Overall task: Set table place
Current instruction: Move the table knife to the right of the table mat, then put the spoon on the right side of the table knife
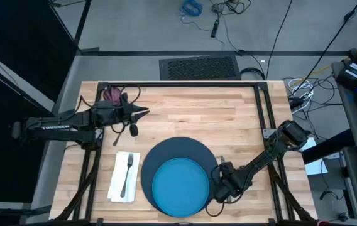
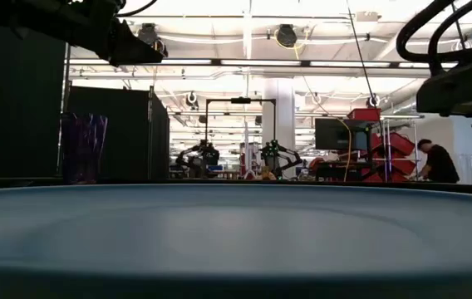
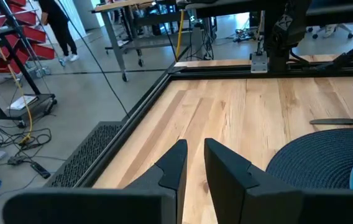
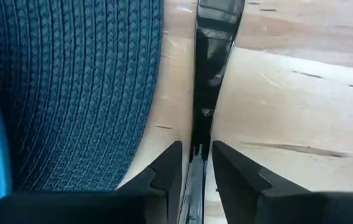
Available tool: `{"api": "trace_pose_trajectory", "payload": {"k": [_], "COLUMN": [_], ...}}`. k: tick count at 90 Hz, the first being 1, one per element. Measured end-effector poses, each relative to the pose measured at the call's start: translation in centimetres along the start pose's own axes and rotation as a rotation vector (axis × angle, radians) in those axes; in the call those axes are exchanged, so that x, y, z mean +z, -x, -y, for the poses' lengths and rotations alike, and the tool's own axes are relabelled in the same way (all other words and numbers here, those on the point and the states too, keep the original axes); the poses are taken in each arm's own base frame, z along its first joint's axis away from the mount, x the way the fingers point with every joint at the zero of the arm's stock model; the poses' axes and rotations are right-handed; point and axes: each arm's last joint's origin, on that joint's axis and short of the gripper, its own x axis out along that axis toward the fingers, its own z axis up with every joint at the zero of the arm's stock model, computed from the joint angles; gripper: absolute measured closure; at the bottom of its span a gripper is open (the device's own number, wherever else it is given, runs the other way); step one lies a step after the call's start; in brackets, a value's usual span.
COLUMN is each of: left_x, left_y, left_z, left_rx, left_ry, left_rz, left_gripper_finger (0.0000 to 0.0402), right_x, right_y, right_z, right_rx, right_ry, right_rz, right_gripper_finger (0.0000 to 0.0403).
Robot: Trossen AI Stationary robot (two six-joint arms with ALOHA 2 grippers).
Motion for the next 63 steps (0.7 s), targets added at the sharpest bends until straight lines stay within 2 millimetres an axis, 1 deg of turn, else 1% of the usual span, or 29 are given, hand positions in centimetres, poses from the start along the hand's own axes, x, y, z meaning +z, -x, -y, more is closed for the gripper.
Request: {"api": "trace_pose_trajectory", "payload": {"k": [36,49,63], "left_x": [0.0,0.0,0.0], "left_y": [0.0,0.01,0.01], "left_z": [0.0,0.0,0.01], "left_rx": [0.0,0.0,0.0], "left_ry": [0.001,0.001,0.0], "left_rz": [0.0,0.0,0.0], "left_gripper_finger": [0.0359,0.0359,0.0359], "right_x": [0.04,0.07,0.41], "right_y": [0.15,0.19,0.2], "right_z": [0.07,0.05,-0.16], "right_rx": [-0.007,-0.008,-0.02], "right_ry": [0.02,0.045,0.074], "right_rz": [0.003,-0.002,-0.028], "right_gripper_finger": [0.0246,0.0234,0.0231]}}
